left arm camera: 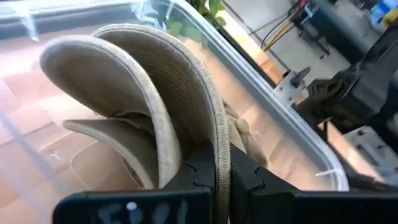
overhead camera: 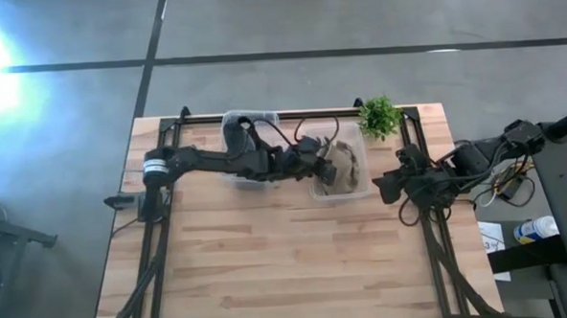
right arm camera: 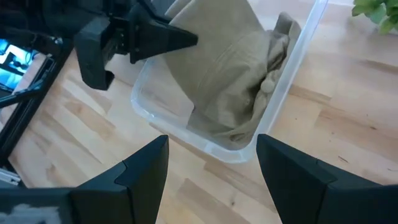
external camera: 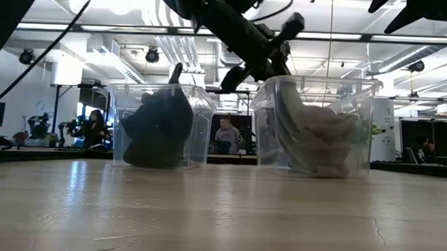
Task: Pick & Place hat
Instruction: Put the brown cap into the left transparent bin, then return to Home Position
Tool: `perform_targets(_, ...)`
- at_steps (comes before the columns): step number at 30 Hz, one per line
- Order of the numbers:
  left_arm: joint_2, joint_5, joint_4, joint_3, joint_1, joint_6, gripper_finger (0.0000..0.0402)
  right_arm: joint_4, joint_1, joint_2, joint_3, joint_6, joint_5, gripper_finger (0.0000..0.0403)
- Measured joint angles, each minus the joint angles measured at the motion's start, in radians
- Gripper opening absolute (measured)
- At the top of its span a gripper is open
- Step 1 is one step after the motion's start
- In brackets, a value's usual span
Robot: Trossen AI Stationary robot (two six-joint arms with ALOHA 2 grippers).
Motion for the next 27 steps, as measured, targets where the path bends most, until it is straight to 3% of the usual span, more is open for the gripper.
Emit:
perform_targets(6,0.044,0.0,-0.048,0.061,-0.025,0.051,0.0029,0.001,0.0,0.0,0.0,0.005,-0.024,0.0237)
perform_targets(16,-0.016,-0.017,-0.157,0.083,-0.031,0.123,0.0165,0.012,0.0,-0.022,0.0,0.007,-0.031,0.0237)
perform_targets(20,-0.086,-0.016,-0.233,0.082,-0.033,0.122,0.0199,0.029,0.0,-0.042,0.0,-0.012,-0.033,0.0237)
perform_targets(24,-0.186,0.045,-0.282,0.082,-0.033,0.118,0.0207,0.075,0.0,-0.074,0.0,-0.106,-0.041,0.0237)
perform_targets(27,-0.256,0.127,-0.306,0.08,-0.037,0.152,0.0208,0.192,0.0,-0.101,0.0,-0.314,-0.05,0.0237)
